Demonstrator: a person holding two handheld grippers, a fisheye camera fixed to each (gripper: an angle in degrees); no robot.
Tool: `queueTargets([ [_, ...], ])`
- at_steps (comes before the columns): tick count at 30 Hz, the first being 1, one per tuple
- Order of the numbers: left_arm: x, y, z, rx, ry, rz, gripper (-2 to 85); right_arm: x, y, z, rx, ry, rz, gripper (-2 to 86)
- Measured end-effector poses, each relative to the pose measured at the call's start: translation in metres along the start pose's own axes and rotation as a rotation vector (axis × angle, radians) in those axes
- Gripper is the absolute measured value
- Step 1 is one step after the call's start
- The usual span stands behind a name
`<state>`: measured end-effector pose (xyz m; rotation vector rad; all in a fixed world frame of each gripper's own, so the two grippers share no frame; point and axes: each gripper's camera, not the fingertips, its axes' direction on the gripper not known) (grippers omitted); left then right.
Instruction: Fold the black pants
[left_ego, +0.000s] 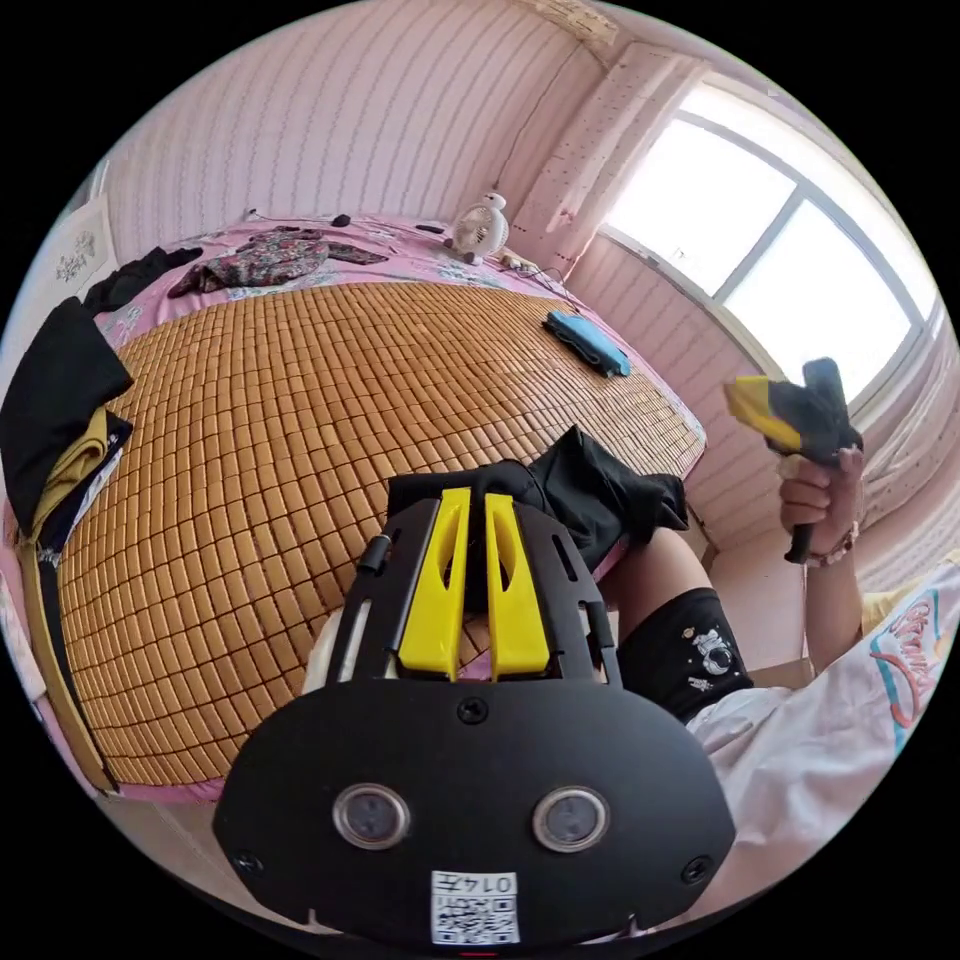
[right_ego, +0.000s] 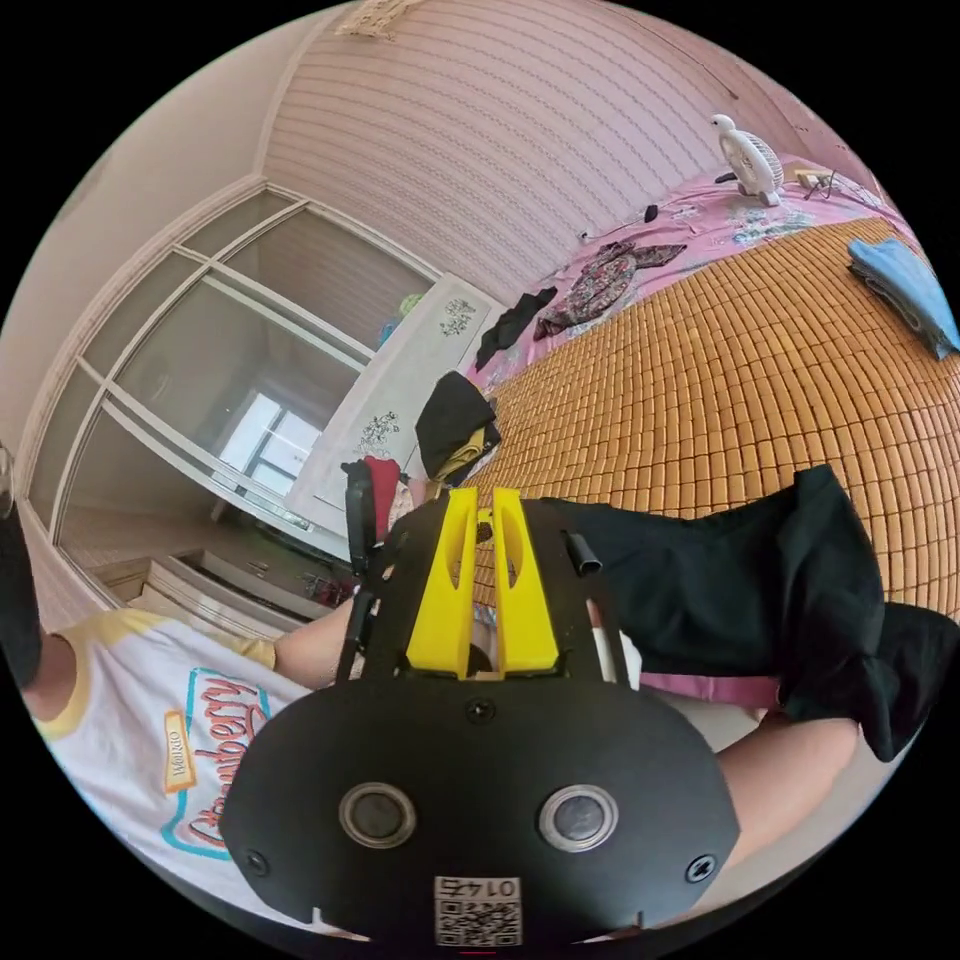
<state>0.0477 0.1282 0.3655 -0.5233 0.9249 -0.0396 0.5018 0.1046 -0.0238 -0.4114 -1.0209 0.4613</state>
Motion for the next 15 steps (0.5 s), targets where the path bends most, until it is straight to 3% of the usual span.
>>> queueTargets([
  [7, -0.020, 0.040, -0.023, 0.068, 0.019, -0.113, 1.2, -0.165, -0.048, -0.068, -0.002, -0.349, -0.228, -0.1],
  [15, -0.025, 0.046, -0.032, 0.076, 0.030, -0.122, 0.9, -0.199, -0.040, -0.095, -0.067, -0.497, -0.290, -0.2],
])
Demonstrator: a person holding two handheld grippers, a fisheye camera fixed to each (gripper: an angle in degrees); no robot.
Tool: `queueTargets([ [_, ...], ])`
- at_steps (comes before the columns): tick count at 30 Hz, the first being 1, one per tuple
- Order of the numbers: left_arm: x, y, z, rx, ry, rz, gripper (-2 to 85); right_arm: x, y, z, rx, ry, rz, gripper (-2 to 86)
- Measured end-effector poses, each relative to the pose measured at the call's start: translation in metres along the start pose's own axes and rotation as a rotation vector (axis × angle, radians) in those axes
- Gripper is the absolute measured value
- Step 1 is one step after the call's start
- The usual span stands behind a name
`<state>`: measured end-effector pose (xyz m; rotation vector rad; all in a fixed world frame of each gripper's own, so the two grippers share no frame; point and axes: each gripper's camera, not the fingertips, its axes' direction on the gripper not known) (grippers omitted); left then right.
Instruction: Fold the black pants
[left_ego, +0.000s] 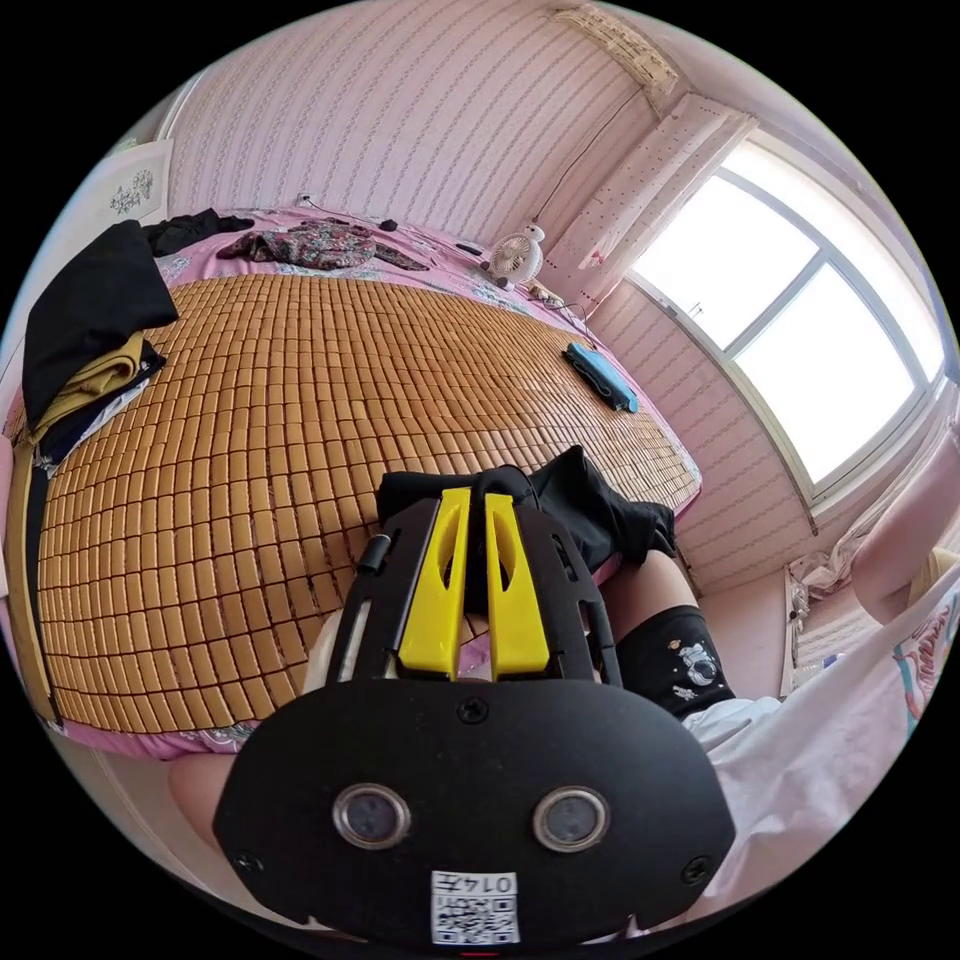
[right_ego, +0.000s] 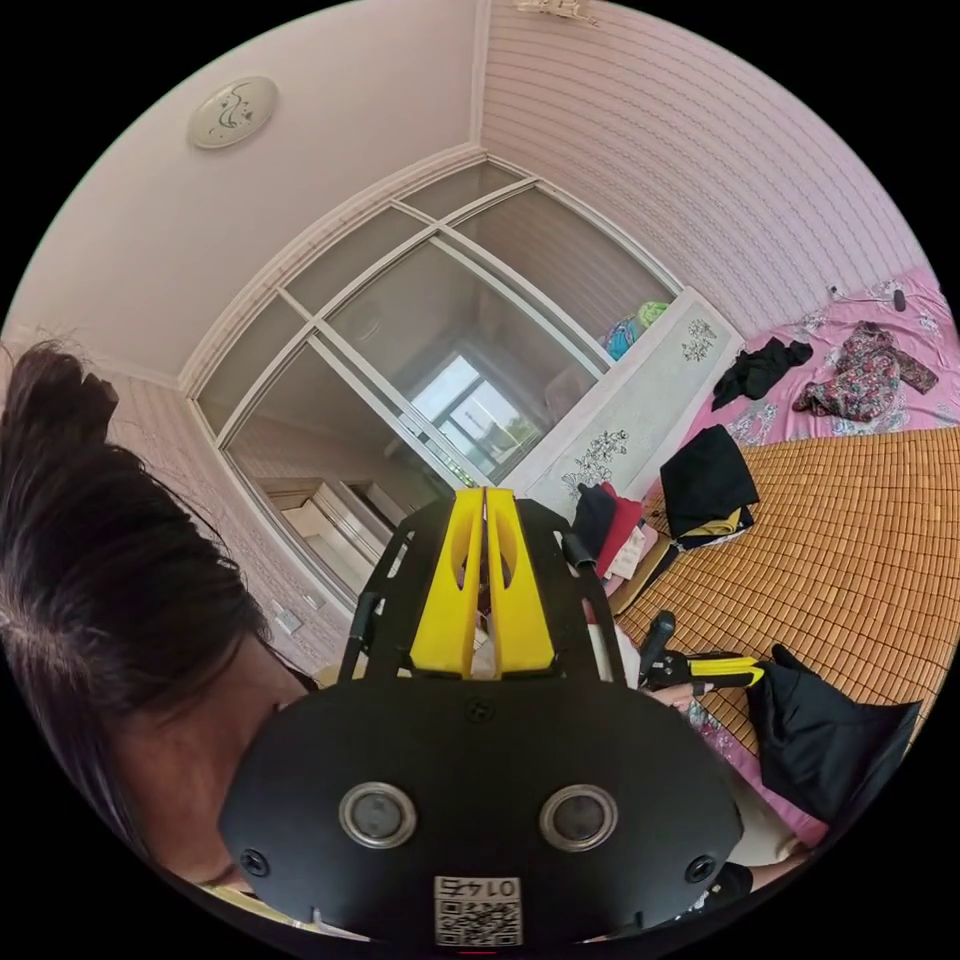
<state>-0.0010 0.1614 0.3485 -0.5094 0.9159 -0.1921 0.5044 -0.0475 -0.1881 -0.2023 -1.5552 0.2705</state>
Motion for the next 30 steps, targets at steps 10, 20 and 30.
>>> queueTargets([
  [10, -0.008, 0.005, -0.013, -0.002, -0.010, -0.003, 0.8, -0.007, 0.002, -0.045, 0.065, -0.055, -0.031, -0.2],
  [20, -0.015, 0.010, -0.025, -0.010, -0.015, -0.007, 0.9, -0.003, 0.000, -0.068, 0.163, -0.054, -0.060, -0.2],
  [30, -0.021, 0.016, -0.039, -0.017, -0.021, -0.011, 1.0, 0.020, -0.036, -0.006, 0.065, -0.107, -0.024, -0.4],
])
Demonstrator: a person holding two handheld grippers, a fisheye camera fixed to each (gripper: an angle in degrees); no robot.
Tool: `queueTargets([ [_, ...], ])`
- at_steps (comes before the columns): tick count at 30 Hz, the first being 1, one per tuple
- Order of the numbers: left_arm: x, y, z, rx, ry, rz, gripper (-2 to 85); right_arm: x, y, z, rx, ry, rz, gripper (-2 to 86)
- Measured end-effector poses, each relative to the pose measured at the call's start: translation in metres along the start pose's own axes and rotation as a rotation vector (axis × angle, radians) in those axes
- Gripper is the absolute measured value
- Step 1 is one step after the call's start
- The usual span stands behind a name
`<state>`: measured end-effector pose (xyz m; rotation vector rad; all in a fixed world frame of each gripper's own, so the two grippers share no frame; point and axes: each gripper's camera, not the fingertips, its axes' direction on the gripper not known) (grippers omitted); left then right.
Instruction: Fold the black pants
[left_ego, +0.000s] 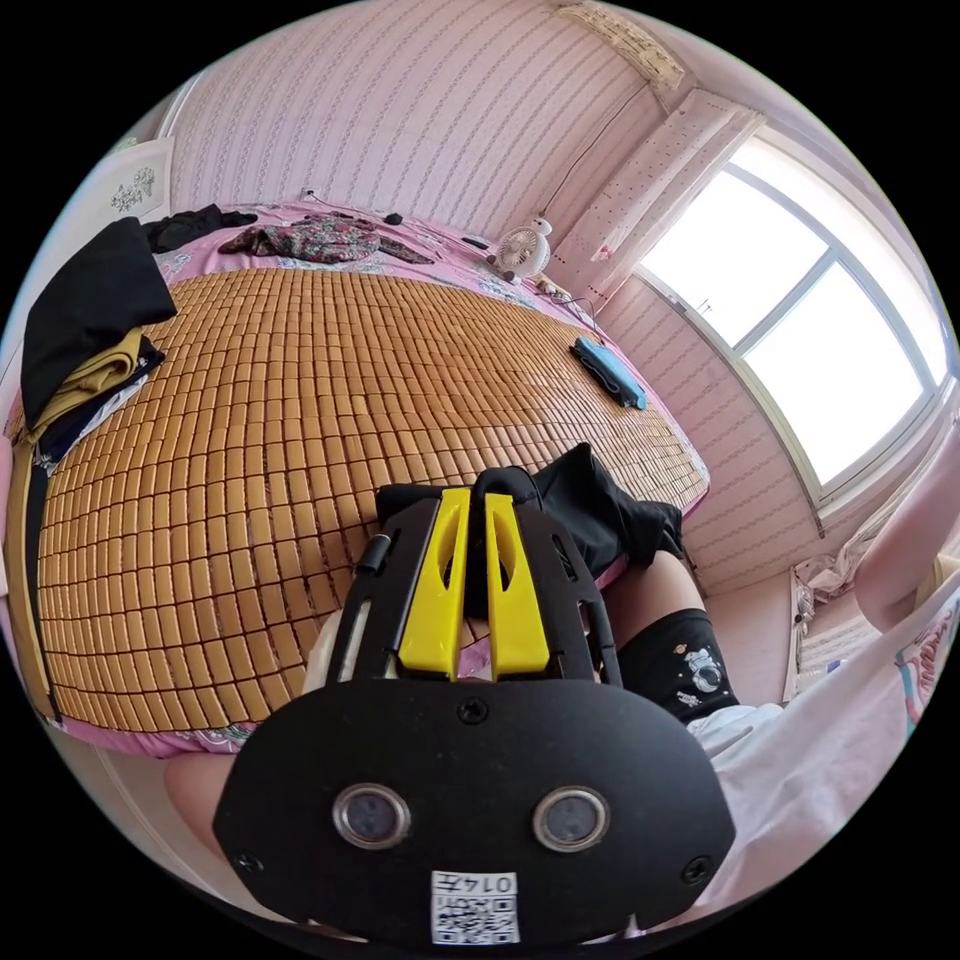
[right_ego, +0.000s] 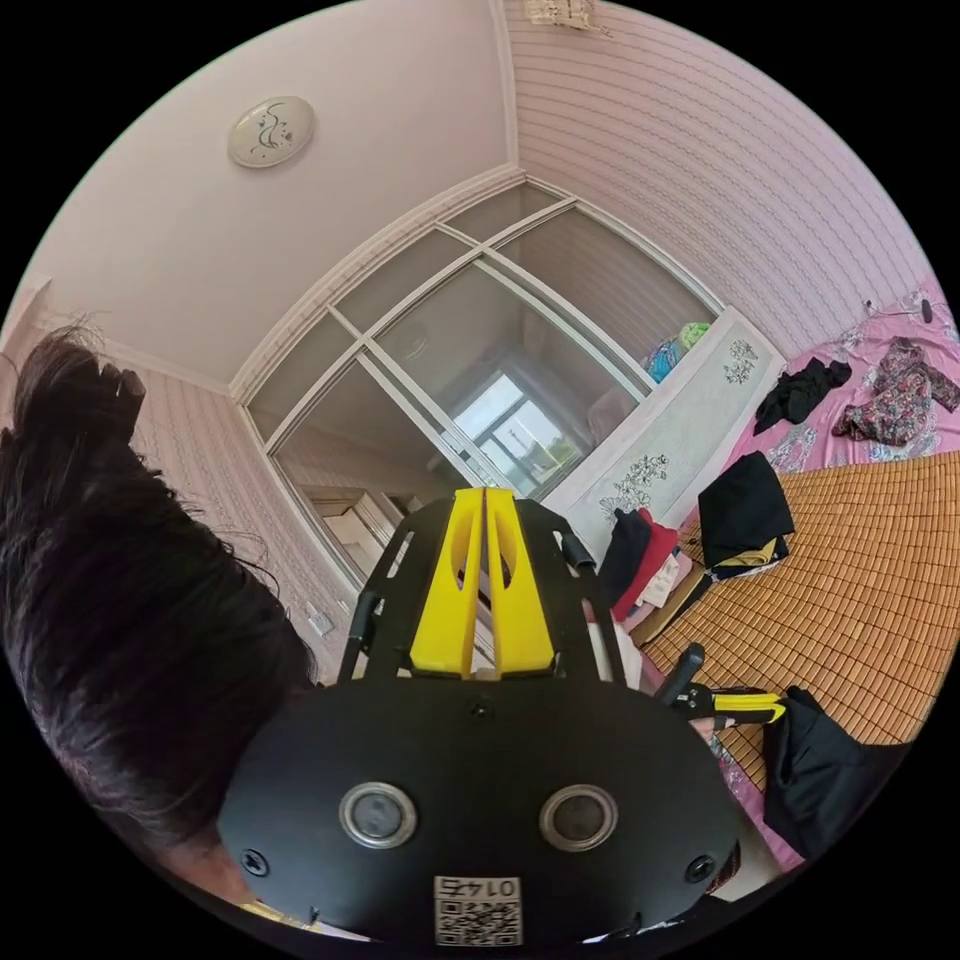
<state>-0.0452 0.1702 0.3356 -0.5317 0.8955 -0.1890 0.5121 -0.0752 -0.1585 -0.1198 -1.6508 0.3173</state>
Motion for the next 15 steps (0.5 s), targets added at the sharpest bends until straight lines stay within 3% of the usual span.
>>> queueTargets([
  [3, -0.005, 0.003, -0.005, 0.002, -0.002, -0.015, 1.0, 0.045, 0.002, -0.002, 0.046, 0.089, 0.090, -0.4],
  [9, -0.014, 0.008, -0.017, -0.002, 0.001, -0.025, 0.8, 0.143, 0.073, -0.073, 0.177, 0.666, 0.164, -0.1],
  [14, -0.020, 0.012, -0.027, -0.005, 0.009, -0.017, 1.0, 0.205, 0.155, -0.125, 0.048, 1.123, 0.365, 2.0],
  [15, -0.020, 0.012, -0.028, -0.006, 0.009, -0.017, 1.0, 0.220, 0.169, -0.127, -0.010, 1.220, 0.437, 7.7],
])
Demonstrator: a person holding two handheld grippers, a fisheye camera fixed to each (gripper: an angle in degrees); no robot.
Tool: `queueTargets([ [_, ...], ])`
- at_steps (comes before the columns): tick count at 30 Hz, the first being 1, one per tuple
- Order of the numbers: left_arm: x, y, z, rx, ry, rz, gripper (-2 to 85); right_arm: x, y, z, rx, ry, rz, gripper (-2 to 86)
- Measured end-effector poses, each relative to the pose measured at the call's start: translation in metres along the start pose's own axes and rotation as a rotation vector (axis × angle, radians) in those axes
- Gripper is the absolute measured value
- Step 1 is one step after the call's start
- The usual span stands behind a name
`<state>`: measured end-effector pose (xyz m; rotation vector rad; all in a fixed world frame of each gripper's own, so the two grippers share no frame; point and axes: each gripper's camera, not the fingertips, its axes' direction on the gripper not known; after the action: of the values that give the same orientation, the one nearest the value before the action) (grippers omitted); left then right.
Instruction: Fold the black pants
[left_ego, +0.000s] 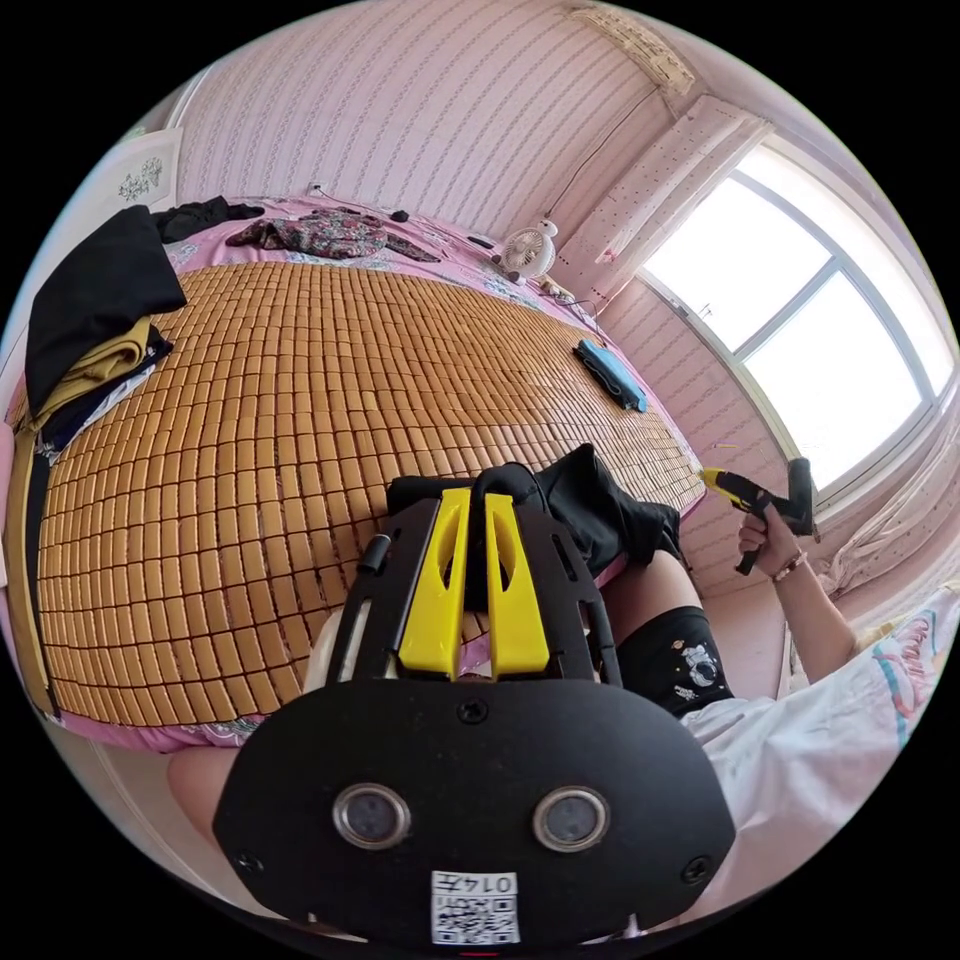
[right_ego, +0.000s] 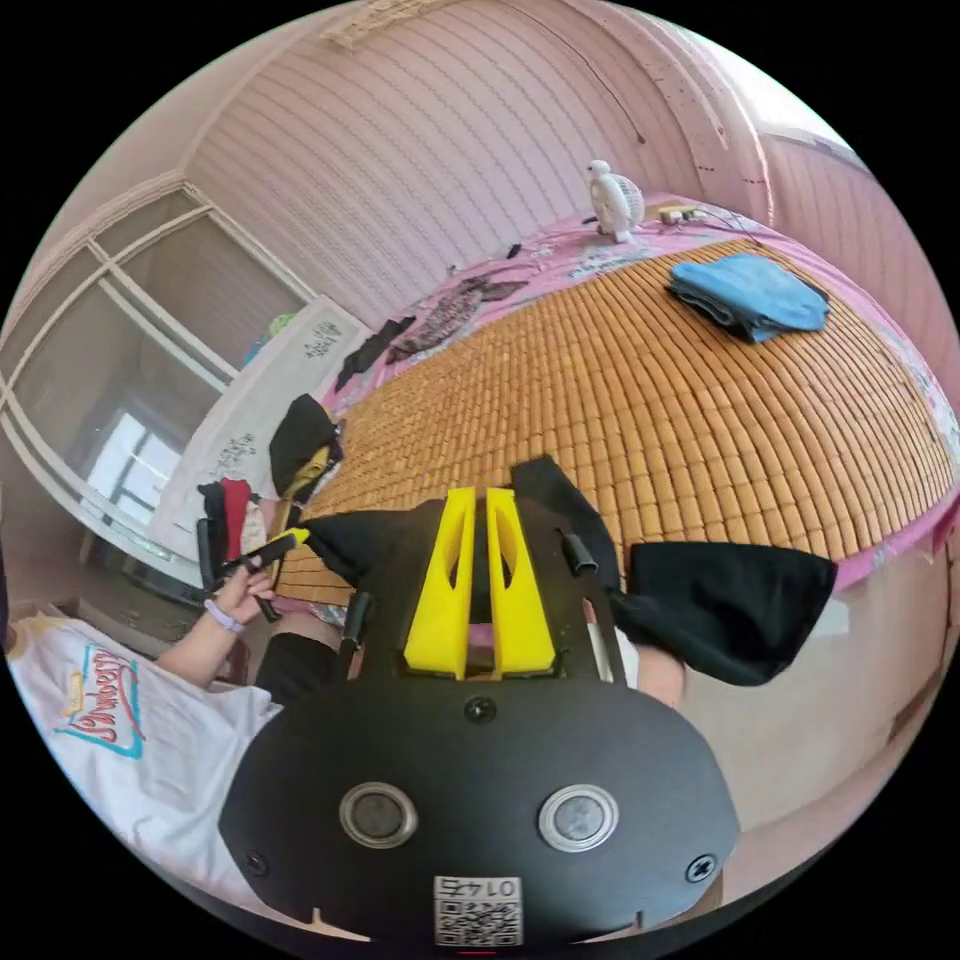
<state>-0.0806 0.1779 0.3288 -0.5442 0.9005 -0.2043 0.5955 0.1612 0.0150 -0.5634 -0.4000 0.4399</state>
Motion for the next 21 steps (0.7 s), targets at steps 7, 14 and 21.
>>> queueTargets([
  [7, 0.003, -0.002, -0.020, 0.030, -0.038, 0.028, 0.5, -0.022, -0.005, 0.112, -0.359, 0.196, -0.013, 11.3],
  [14, -0.018, -0.021, -0.078, 0.174, -0.079, -0.010, 0.1, -0.064, -0.057, 0.061, -0.150, 0.181, -0.084, 0.1],
  [21, -0.035, -0.044, -0.143, 0.331, -0.122, 0.033, 0.7, -0.150, -0.128, -0.045, 0.210, 0.066, -0.343, -0.3],
])
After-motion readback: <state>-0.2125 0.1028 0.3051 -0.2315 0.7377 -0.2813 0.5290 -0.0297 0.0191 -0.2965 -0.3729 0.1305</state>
